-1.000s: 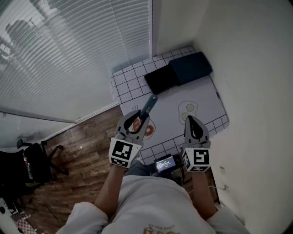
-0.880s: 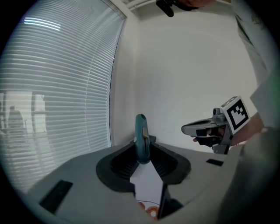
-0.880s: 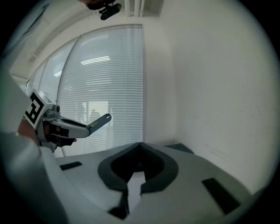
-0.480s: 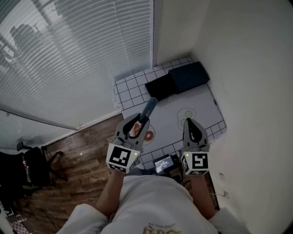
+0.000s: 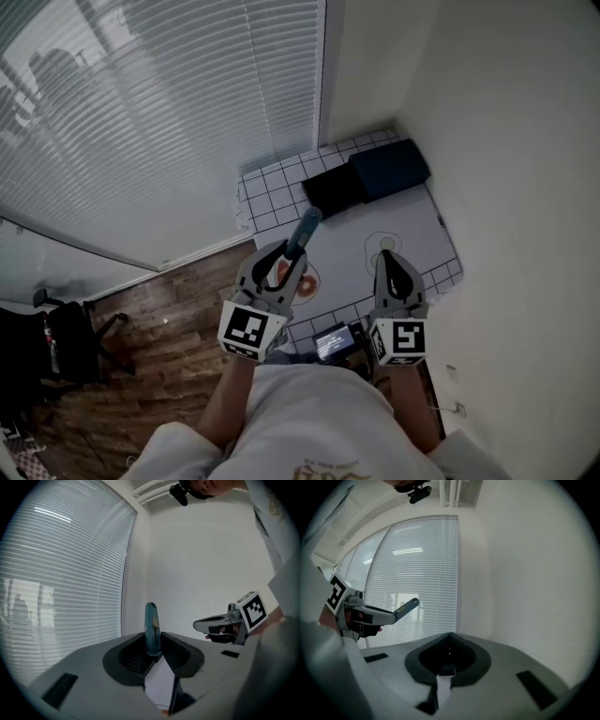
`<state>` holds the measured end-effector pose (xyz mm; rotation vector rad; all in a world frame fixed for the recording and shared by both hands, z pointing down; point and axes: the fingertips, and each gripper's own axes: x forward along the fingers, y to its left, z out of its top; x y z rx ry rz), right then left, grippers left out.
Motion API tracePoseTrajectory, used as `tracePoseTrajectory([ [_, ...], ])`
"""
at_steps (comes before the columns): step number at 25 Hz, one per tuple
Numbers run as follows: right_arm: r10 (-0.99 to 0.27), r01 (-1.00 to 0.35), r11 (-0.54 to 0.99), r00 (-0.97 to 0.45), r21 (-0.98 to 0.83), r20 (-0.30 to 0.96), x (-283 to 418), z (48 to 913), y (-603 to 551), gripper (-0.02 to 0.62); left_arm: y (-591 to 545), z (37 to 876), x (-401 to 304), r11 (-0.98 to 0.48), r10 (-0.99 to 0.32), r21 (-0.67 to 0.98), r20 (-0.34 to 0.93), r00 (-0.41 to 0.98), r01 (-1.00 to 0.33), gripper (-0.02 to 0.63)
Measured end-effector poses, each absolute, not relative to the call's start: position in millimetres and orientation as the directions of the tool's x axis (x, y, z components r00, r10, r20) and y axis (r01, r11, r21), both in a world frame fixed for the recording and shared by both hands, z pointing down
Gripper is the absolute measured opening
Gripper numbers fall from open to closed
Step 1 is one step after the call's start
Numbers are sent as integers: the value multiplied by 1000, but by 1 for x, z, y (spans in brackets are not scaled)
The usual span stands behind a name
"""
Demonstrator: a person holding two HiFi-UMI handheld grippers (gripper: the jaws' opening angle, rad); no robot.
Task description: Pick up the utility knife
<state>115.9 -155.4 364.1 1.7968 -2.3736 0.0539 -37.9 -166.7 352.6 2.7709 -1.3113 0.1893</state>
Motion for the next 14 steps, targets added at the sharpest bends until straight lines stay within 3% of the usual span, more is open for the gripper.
tracePoseTrajectory([
  [14, -947, -953, 294, -281, 70, 158, 102, 365, -167, 6, -172, 356, -47, -632, -765, 10, 149, 626, -775, 118],
])
